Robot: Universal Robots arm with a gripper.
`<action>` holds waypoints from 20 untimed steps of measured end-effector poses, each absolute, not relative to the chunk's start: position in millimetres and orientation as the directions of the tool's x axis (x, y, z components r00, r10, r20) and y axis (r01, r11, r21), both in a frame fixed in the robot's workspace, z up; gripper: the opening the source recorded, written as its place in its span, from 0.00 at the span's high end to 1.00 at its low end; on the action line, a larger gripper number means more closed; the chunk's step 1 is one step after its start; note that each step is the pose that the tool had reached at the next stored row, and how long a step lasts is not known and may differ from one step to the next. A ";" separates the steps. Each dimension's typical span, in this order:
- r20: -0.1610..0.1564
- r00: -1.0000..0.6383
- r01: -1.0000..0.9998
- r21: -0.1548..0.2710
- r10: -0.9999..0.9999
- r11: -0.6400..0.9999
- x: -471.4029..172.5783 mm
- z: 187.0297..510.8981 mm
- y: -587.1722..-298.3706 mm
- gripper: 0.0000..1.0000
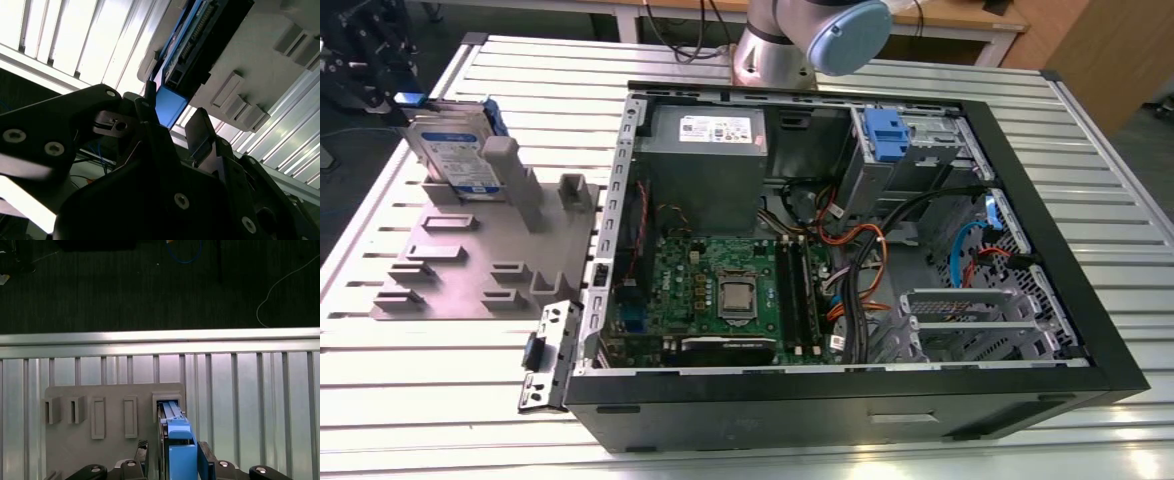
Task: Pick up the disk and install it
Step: 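Pick up the disk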
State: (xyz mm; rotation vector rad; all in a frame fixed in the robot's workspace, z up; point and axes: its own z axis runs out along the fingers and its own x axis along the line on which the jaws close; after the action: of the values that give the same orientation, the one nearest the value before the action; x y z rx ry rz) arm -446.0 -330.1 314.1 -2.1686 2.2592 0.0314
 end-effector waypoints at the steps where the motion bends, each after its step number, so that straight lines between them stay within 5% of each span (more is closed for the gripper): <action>1: -0.021 -0.041 -0.999 0.008 -0.999 0.041 -446.0 314.1 -330.1 0.49; 20: -0.021 -0.019 -1.000 0.007 -1.000 0.019 -446.0 298.3 -330.1 0.49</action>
State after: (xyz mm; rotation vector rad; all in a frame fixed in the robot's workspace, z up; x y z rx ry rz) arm -446.0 -330.1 298.3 -2.1935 2.2350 0.0310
